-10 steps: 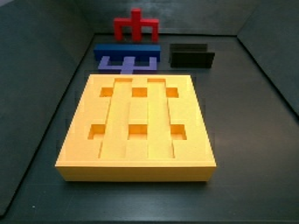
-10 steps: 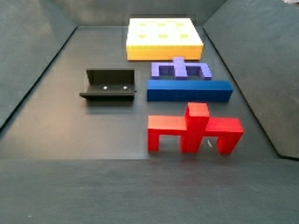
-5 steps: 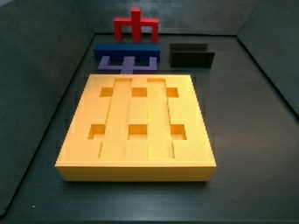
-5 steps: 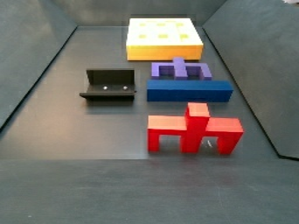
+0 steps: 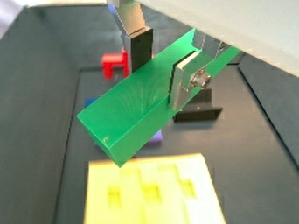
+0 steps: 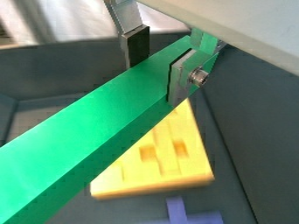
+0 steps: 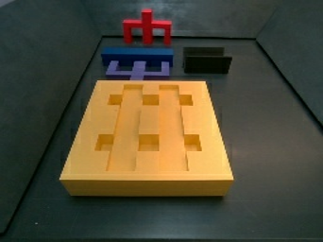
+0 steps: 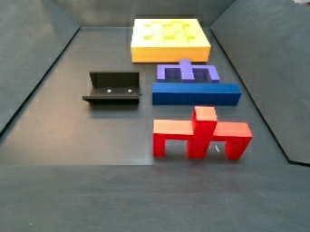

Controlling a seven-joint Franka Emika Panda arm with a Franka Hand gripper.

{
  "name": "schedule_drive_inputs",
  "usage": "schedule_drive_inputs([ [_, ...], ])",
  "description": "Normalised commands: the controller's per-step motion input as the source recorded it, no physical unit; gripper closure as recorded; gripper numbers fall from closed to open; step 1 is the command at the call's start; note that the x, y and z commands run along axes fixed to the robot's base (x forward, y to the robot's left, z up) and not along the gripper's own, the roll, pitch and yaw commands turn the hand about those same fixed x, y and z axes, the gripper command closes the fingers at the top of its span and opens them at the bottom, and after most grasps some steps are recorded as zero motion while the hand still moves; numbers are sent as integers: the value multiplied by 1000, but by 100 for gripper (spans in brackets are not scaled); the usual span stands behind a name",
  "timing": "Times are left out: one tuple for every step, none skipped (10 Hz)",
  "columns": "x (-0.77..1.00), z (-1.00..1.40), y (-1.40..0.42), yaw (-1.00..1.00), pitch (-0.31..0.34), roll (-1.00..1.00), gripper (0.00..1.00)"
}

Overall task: Pick up the green object. Move up. Move to above the board. Insert the green object.
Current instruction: Move to above the board, then insert the green object.

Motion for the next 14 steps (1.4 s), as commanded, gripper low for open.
schedule_drive_inputs([
  [287,107,-707,1000,98,16,100],
  [155,46,-241,1000,113,24,100],
  [83,27,-89,1000,116,23,100],
  [51,26,-62,1000,114,26,100],
  [51,25,-48,1000,132,32,100],
  [58,26,-33,1000,157,38,100],
  [62,27,-30,1000,182,46,100],
  [67,28,-29,1000,213,55,100],
  [76,29,-32,921,255,69,100],
  [84,25,-32,670,232,67,100],
  [84,24,-30,436,203,66,100],
  [79,27,-28,265,168,67,100],
  [0,-17,0,0,0,0,100],
  [0,-146,0,-9,0,-130,100],
])
